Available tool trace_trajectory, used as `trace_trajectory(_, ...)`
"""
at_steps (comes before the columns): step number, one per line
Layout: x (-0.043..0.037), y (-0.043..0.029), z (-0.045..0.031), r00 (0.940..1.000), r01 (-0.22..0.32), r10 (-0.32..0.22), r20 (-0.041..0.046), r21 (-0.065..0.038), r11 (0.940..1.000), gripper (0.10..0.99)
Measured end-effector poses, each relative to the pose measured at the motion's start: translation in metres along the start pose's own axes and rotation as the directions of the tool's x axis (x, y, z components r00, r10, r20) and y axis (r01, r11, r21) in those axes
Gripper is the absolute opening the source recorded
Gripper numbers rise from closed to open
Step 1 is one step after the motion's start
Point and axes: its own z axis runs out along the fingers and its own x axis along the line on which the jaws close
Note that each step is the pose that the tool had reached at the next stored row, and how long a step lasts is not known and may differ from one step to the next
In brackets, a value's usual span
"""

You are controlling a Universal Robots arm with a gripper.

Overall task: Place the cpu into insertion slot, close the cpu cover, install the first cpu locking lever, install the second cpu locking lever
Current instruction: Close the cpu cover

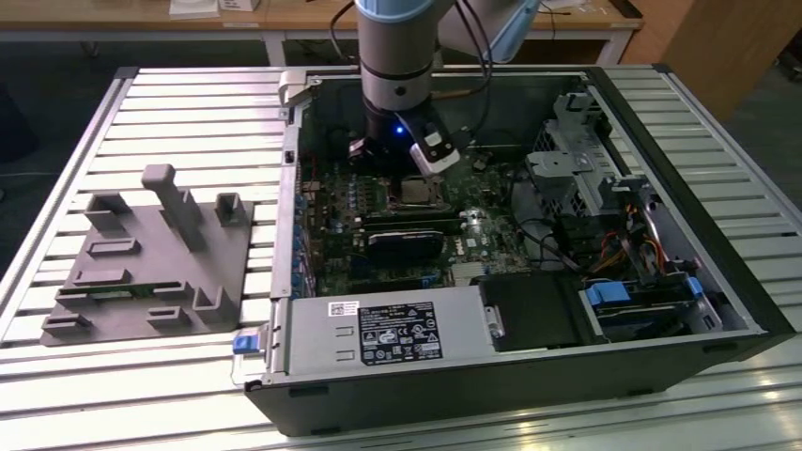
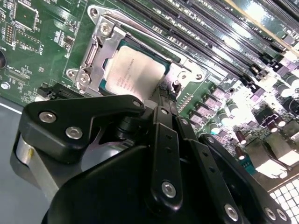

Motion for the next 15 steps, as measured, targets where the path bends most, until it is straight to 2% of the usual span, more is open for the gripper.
trace_trajectory(6, 0.0003, -0.0005, 0.0036, 1.0000, 0.000, 0.000, -0.0003, 0.000, 1.0000, 0.106)
trace_trajectory(15, -0.0013, -0.0005, 0.0042, 1.0000, 0.000, 0.000, 0.0000, 0.000, 1.0000, 0.106)
